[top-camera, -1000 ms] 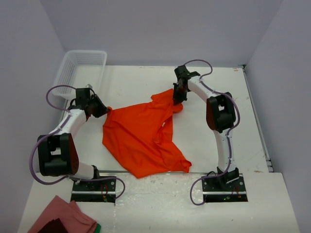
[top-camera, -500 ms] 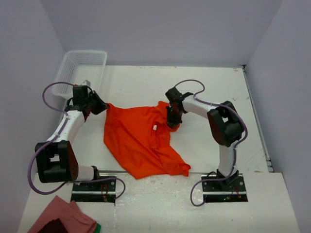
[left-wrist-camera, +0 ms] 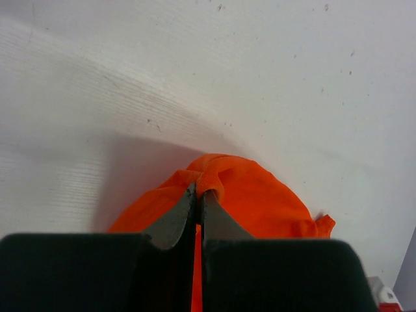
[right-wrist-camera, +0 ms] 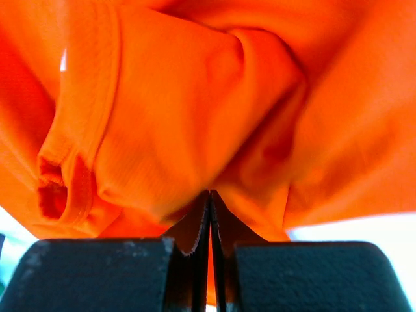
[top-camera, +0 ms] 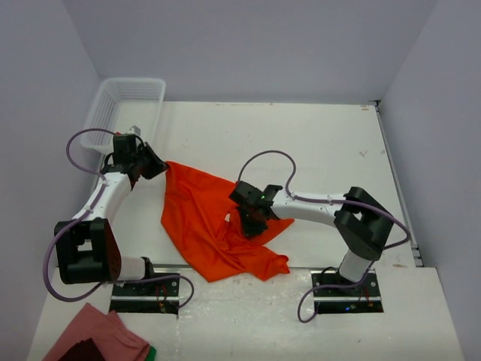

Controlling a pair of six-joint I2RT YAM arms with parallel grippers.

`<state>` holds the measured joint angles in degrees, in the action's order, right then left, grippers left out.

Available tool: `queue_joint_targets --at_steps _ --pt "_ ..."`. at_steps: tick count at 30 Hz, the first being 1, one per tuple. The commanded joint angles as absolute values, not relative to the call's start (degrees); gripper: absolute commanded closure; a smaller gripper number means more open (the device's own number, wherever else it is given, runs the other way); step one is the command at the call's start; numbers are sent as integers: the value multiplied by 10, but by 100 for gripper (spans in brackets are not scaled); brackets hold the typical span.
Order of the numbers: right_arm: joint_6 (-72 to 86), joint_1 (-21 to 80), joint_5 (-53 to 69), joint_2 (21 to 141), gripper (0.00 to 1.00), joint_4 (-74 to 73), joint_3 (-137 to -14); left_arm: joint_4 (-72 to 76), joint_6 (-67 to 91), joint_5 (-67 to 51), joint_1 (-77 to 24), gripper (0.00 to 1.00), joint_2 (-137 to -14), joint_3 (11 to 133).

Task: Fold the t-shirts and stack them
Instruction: Flatten out the tshirt

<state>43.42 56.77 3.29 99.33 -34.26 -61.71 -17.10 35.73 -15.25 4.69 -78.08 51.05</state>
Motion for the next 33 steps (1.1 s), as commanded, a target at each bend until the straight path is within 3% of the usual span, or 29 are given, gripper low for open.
queue_joint_targets --at_steps 1,3,4,7,8,9,19,33 --pt "477 573 -93 920 100 -392 -642 -142 345 -163 44 100 -779 502" --pt "484 571 -132 894 100 -402 -644 -141 345 -163 44 100 -781 500" --pt "488 572 -158 882 95 -407 -646 -141 345 -160 44 100 -781 500" --pt "518 558 -199 839 56 -419 -639 -146 343 -135 43 100 -772 494" --pt "536 542 -208 830 36 -419 -626 -147 345 -127 44 100 -767 490" --pt "542 532 -214 822 34 -417 -619 -151 345 -118 44 100 -762 487" --pt "560 328 -145 831 45 -358 -532 -152 356 -102 44 100 -730 463" --pt "580 278 -102 902 50 -314 -509 -140 353 -117 43 100 -731 452"
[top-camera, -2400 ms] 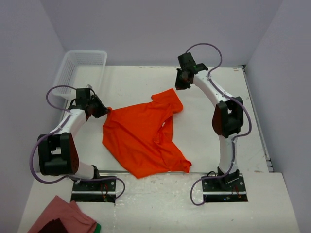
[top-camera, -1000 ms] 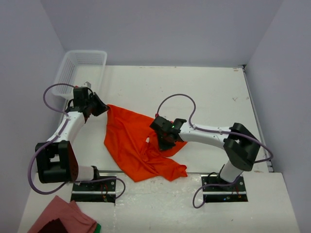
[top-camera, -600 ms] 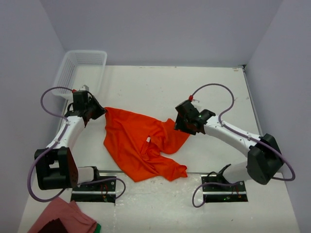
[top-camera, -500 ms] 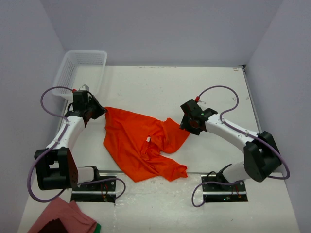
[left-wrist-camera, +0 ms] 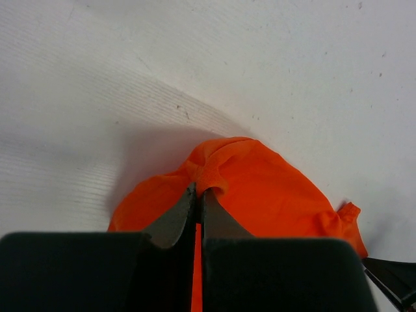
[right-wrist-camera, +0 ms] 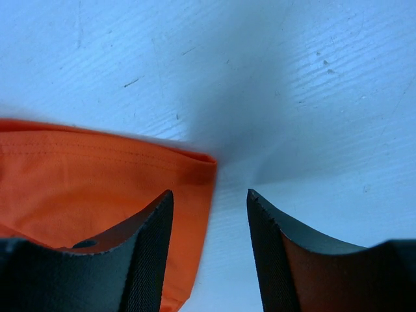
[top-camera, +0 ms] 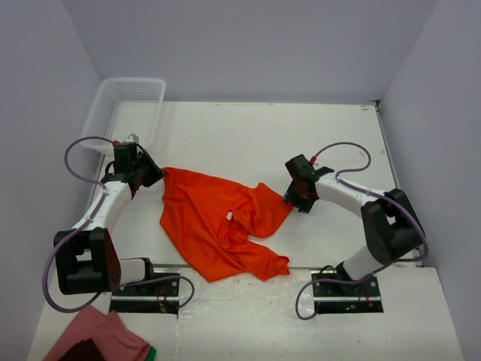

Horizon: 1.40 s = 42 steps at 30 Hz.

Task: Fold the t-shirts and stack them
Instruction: Flatten out the tshirt

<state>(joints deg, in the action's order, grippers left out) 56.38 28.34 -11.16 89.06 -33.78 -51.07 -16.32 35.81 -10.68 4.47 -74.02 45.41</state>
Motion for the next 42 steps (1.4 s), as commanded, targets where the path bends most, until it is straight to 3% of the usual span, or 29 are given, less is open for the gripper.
queue_joint_targets --at_steps 1,11,15,20,24,30,36,42 --pt "580 271 -100 906 50 -315 -511 -141 353 -118 44 100 -730 452" --pt "562 248 -75 958 53 -303 -526 -134 354 -124 44 100 -725 439" --pt "555 241 -67 974 59 -298 -533 -129 354 -128 44 100 -725 434" --pt "549 237 -68 984 75 -292 -537 -131 352 -129 44 100 -727 439" --pt "546 237 -62 986 100 -283 -540 -131 350 -131 43 100 -729 438" --pt "471 244 -108 948 100 -311 -591 -133 317 -146 44 100 -723 441" --pt "276 247 -184 854 100 -393 -781 -148 252 -163 24 100 -669 482" --pt "137 246 -155 830 100 -403 -951 -138 200 -208 6 100 -604 545"
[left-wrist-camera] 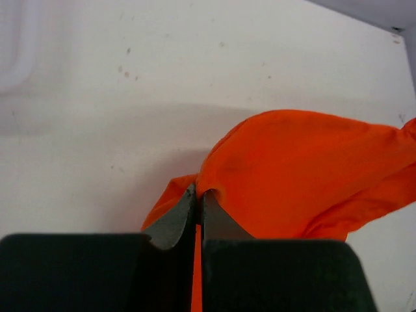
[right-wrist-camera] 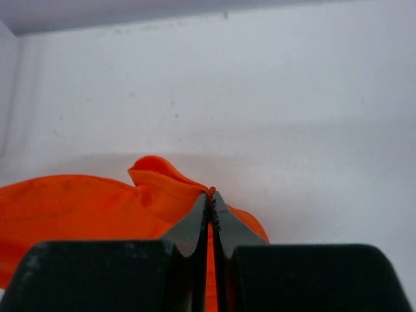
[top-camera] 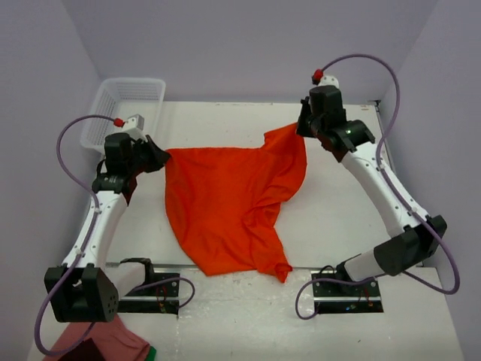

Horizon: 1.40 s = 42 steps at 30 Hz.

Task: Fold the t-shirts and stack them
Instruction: Flatten out the tshirt

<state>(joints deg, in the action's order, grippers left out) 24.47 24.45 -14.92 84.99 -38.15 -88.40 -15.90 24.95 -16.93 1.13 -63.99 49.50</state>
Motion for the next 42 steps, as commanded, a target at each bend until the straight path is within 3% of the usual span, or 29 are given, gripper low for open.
queue_joint_targets --at_steps 1,14,17,19,23,28,42 --pt "131 246 -153 827 100 -403 -968 -133 195 -212 -9 100 -592 553" --pt "19 264 -121 814 100 -561 -1405 -126 150 -324 -13 100 -526 702" --pt "-27 298 -109 727 100 -505 -1345 -136 114 -332 -13 100 -503 764" --pt "-44 299 -122 687 100 -460 -1328 -163 95 -241 -14 100 -496 793" --pt "-101 300 -293 741 100 -455 -1412 -278 95 -67 -14 100 -557 918" --pt "-187 298 -445 770 100 -374 -1387 -279 102 27 -14 100 -589 925" --pt "-265 300 -430 788 100 -301 -1397 -279 63 -75 -14 100 -646 1002"
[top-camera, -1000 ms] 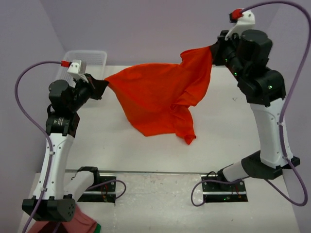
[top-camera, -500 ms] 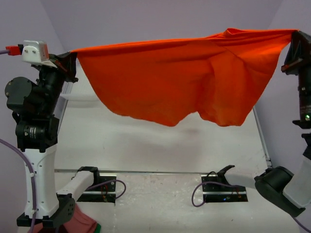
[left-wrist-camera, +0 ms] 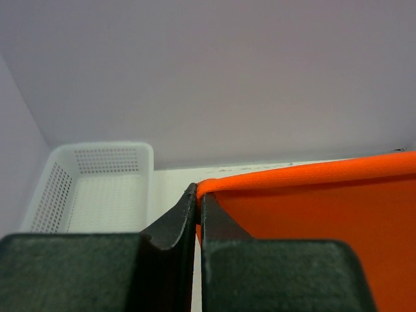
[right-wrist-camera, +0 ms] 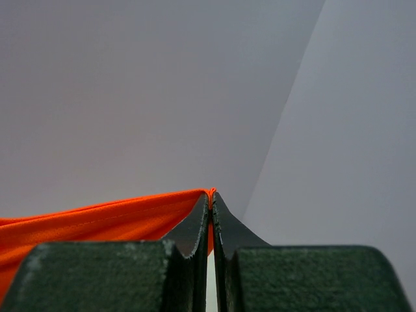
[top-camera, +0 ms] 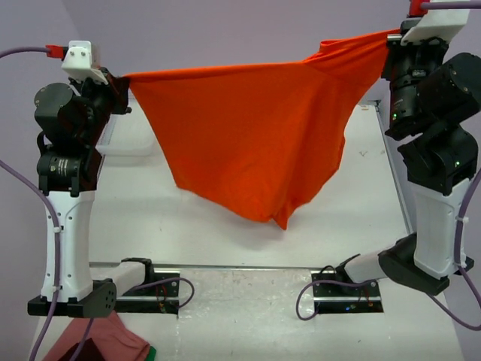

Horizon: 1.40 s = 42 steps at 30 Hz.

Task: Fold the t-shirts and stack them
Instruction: Flatten out the tshirt

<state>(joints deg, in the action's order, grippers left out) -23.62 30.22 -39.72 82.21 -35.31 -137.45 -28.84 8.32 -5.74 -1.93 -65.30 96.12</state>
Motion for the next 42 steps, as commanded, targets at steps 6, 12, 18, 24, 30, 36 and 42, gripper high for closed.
queue_joint_targets --at_steps 6,12,18,24,30,36,42 --pt "-303 343 -457 755 100 -276 -1366 -283 63 -91 -14 100 -635 1005" --pt "-421 489 -574 692 100 -165 -1288 -267 76 -148 -14 100 -583 984" --pt "-490 548 -558 667 100 -88 -1252 -210 98 -171 -14 100 -571 961" --pt "-452 459 -475 718 100 -83 -1287 -169 105 -149 -14 100 -667 966" --pt "-356 317 -376 813 100 -115 -1335 -75 100 -141 -14 100 -761 985" --pt "-243 183 -253 920 100 -172 -1435 -40 73 -130 -15 100 -888 1088" --pt "-203 110 -194 1009 100 -191 -1499 -31 47 -133 -25 100 -1011 1222"
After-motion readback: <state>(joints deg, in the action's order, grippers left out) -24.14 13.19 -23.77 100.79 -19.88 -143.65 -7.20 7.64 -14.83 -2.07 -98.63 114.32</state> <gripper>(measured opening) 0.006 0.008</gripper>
